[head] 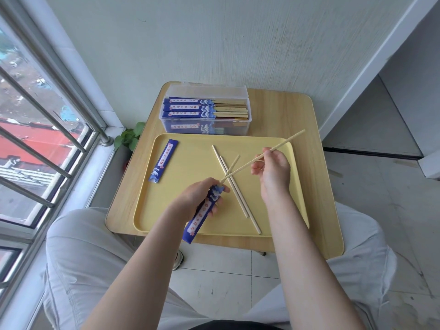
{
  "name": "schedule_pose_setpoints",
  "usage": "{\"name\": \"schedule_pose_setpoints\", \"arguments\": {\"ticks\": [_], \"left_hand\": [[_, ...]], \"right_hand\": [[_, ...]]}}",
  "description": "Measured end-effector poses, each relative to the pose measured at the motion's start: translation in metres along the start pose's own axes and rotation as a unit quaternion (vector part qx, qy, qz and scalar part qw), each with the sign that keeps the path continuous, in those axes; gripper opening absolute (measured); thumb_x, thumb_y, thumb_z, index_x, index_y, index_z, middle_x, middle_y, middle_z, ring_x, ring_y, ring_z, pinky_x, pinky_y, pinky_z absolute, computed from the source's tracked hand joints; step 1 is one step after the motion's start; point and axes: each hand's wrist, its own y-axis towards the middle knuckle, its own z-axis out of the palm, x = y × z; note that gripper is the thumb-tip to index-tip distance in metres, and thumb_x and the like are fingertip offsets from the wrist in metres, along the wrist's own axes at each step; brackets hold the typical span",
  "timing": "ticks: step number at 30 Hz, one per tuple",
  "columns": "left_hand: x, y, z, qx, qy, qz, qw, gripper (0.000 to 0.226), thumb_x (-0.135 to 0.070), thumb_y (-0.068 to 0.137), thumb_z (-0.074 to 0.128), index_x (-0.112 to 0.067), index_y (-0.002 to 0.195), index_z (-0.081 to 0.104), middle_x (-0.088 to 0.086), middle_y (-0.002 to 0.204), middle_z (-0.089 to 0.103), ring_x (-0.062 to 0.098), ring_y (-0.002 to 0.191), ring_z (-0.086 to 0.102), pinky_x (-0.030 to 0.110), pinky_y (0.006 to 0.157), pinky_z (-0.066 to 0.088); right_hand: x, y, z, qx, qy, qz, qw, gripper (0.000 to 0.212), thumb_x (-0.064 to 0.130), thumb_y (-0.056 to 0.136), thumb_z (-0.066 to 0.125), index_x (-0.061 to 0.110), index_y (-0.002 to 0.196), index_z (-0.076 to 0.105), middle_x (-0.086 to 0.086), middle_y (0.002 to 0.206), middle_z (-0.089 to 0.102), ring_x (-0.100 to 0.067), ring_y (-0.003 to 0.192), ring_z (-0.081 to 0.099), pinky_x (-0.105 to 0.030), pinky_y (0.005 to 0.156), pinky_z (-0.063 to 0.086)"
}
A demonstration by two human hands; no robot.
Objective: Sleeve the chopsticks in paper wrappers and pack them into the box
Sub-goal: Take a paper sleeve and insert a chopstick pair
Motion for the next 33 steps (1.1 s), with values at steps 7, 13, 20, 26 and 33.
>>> {"name": "schedule_pose_setpoints", "arguments": {"ticks": [7, 13, 20, 26, 33], "left_hand": [[-0.001, 0.000, 0.002, 0.054, 0.022, 0.004, 0.998, 0.045, -0.035, 0.104, 0.034, -0.009, 0.101, 0.071, 0.008, 0.070, 0.059, 0.020, 0.052, 0.051, 0.027, 0.052, 0.046], [0.002, 0.000, -0.001, 0.059, 0.031, 0.001, 0.998, 0.047, -0.038, 0.106, 0.034, -0.010, 0.101, 0.071, 0.008, 0.069, 0.058, 0.018, 0.049, 0.050, 0.026, 0.050, 0.046], [0.000, 0.002, 0.001, 0.056, 0.037, 0.005, 0.998, 0.048, -0.038, 0.106, 0.032, -0.011, 0.101, 0.070, 0.008, 0.070, 0.057, 0.019, 0.051, 0.050, 0.026, 0.052, 0.046], [0.001, 0.003, 0.004, 0.071, 0.033, 0.034, 0.996, 0.043, -0.042, 0.105, 0.040, -0.010, 0.105, 0.068, 0.006, 0.069, 0.057, 0.019, 0.052, 0.050, 0.027, 0.053, 0.045], [0.007, 0.001, 0.003, 0.067, 0.063, 0.078, 0.993, 0.036, -0.041, 0.105, 0.045, -0.011, 0.105, 0.066, 0.005, 0.069, 0.058, 0.017, 0.051, 0.050, 0.028, 0.053, 0.046]], "right_hand": [[-0.005, 0.001, -0.001, 0.020, -0.060, -0.013, 0.998, 0.011, 0.014, 0.103, 0.052, 0.014, 0.097, 0.062, -0.006, 0.079, 0.060, -0.014, 0.053, 0.054, -0.028, 0.049, 0.046], [-0.001, -0.004, -0.001, 0.035, -0.103, -0.015, 0.994, 0.016, 0.007, 0.098, 0.053, 0.010, 0.090, 0.066, -0.002, 0.069, 0.053, -0.013, 0.051, 0.044, -0.027, 0.047, 0.035], [0.004, -0.003, -0.004, 0.024, -0.099, -0.004, 0.995, 0.017, 0.006, 0.094, 0.054, 0.010, 0.086, 0.068, 0.003, 0.059, 0.052, -0.014, 0.049, 0.043, -0.028, 0.046, 0.033], [-0.005, -0.003, -0.005, 0.090, -0.184, 0.001, 0.979, 0.022, 0.013, 0.095, 0.061, -0.009, 0.091, 0.062, -0.002, 0.061, 0.043, -0.014, 0.049, 0.035, -0.025, 0.045, 0.028], [-0.012, -0.004, -0.001, 0.126, -0.214, 0.024, 0.968, 0.052, 0.018, 0.088, 0.072, 0.036, 0.132, 0.051, -0.004, 0.087, 0.055, -0.015, 0.065, 0.053, -0.025, 0.052, 0.043]]}}
